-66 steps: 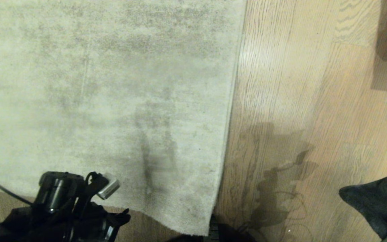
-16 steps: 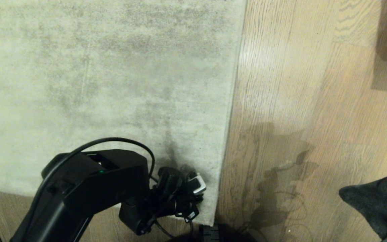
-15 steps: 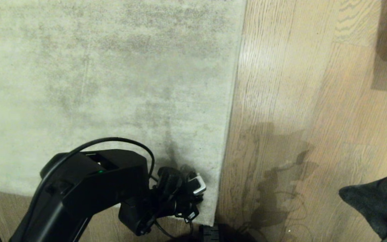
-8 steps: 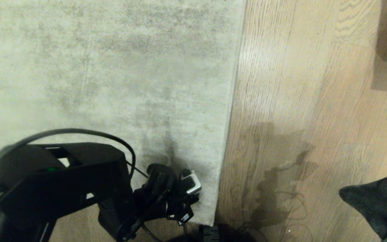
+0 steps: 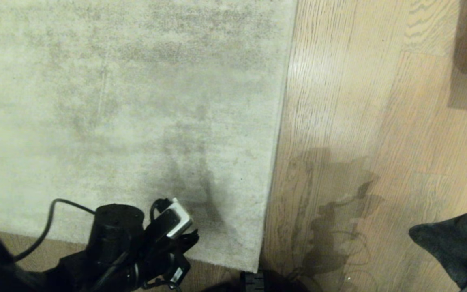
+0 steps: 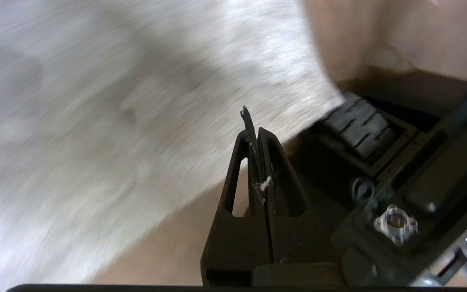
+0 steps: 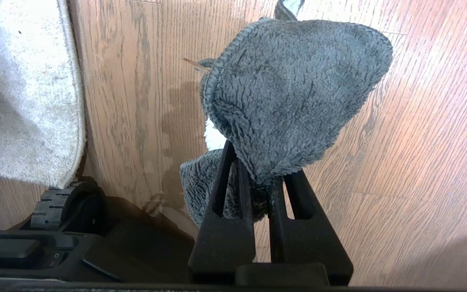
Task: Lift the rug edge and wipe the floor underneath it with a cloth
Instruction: Lay down the carpet, then put down the rag
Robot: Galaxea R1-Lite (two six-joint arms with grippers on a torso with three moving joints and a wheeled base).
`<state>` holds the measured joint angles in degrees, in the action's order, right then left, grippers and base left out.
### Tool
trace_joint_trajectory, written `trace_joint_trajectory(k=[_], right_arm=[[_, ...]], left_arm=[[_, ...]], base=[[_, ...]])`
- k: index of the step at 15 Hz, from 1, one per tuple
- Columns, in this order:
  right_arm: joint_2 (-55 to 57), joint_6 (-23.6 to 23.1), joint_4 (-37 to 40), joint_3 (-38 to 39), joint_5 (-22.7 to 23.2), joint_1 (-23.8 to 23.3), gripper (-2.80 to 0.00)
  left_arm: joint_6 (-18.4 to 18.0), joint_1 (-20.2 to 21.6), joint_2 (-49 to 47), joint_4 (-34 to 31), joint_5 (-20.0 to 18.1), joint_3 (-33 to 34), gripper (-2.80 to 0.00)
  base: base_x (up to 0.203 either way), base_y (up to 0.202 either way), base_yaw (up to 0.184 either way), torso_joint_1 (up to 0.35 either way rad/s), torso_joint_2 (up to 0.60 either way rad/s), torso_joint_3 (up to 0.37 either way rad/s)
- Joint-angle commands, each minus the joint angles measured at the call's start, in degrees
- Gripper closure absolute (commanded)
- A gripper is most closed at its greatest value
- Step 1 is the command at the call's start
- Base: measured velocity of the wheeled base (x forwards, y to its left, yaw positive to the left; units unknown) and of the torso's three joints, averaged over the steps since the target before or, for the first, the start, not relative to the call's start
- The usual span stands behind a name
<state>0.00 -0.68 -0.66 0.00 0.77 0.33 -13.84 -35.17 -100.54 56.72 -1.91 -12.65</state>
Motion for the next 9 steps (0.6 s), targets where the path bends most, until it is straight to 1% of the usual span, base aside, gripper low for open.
trace_joint_trajectory(k=[1, 3, 5, 6, 9], right_arm=[[0.1, 0.0, 0.0, 0.0, 0.0, 0.0, 0.00], [0.1, 0.0, 0.0, 0.0, 0.0, 0.0, 0.00], [0.1, 0.0, 0.0, 0.0, 0.0, 0.0, 0.00], [0.0, 0.0, 0.0, 0.0, 0.0, 0.0, 0.00], [0.1, 0.0, 0.0, 0.0, 0.0, 0.0, 0.00]], left_arm=[[2.4, 0.4, 12.1, 2.7, 4.1, 6.5, 0.00], [5.9, 0.7, 14.8, 8.5, 7.3, 9.6, 0.00], [9.2, 1.5, 18.0, 10.4, 9.3, 12.2, 0.00], [10.4, 2.3, 19.4, 10.1, 9.9, 12.5, 0.00], [11.1, 7.6, 22.4, 10.0, 9.9, 12.7, 0.00]], base=[[0.000, 0.000, 0.000, 0.000, 0.00, 0.000], [0.000, 0.000, 0.000, 0.000, 0.00, 0.000], [0.000, 0.000, 0.000, 0.000, 0.00, 0.000], [0.000, 0.000, 0.000, 0.000, 0.00, 0.000], [0.000, 0.000, 0.000, 0.000, 0.00, 0.000]])
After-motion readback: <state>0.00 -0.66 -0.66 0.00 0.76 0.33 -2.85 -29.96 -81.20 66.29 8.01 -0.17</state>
